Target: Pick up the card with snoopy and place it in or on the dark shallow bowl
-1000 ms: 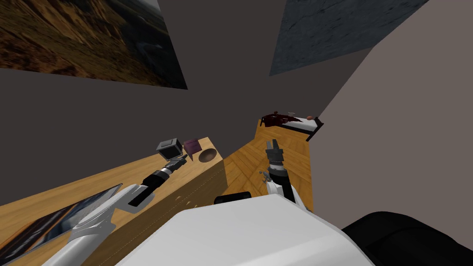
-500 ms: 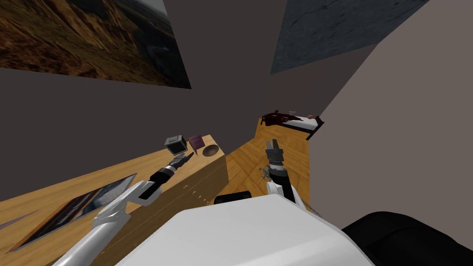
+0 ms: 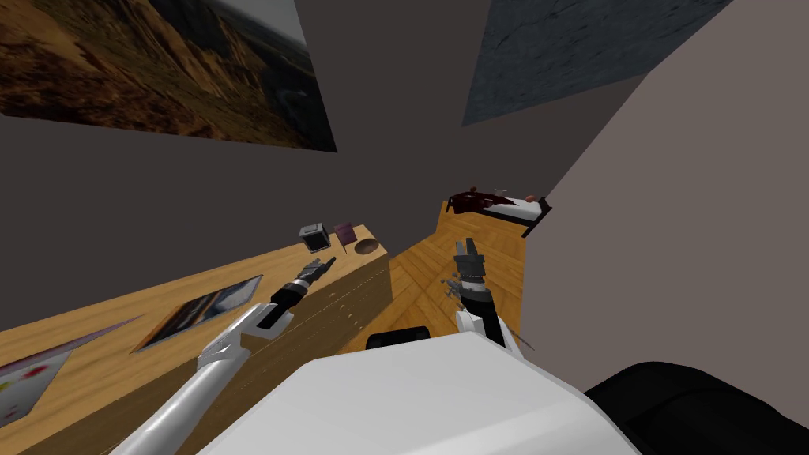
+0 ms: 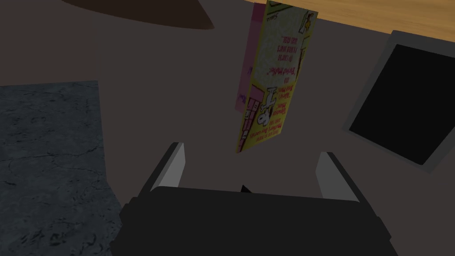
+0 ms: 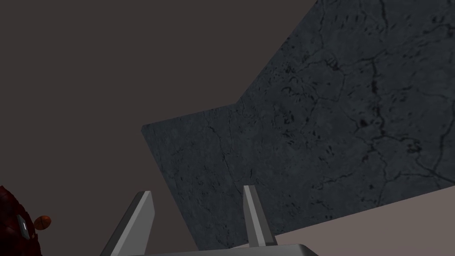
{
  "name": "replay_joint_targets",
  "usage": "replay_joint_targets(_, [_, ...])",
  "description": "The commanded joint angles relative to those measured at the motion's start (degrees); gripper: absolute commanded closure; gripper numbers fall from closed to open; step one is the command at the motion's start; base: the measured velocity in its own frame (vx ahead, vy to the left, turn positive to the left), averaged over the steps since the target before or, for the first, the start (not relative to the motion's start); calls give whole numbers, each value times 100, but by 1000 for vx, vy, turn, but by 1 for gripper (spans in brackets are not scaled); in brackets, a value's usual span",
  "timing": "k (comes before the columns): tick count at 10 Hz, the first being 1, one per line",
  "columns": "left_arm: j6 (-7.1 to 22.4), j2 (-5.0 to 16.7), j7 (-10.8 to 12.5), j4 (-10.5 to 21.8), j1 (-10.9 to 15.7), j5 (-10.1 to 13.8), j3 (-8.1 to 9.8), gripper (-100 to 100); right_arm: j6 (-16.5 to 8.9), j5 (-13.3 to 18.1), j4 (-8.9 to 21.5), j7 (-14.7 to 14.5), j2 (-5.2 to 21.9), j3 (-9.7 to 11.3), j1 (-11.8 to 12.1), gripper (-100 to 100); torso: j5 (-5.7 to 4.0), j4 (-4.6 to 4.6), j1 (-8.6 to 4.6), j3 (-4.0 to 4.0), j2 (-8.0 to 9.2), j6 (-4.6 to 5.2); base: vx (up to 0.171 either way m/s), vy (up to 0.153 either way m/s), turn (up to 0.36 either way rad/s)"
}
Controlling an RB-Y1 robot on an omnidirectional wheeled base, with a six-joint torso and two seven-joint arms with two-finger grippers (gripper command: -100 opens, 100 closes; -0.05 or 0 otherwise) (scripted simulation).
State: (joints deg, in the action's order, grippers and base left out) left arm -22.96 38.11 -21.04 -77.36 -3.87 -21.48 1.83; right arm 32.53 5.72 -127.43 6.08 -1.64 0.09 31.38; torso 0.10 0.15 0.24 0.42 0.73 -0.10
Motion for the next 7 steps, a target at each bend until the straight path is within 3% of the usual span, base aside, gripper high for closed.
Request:
replay_joint_targets(1, [9,-162,-270,178,196,125,-32,-100,0,0,0,0,0,0,0,0,0,0,0,0,0,0,-196,36,27])
replay_joint_targets(7, [-97,-724,-1245,1009,1011,527,-154,-100,0,0,0,0,0,0,1,0,-2,-7,-8,-20,-37,1,-152,24,37])
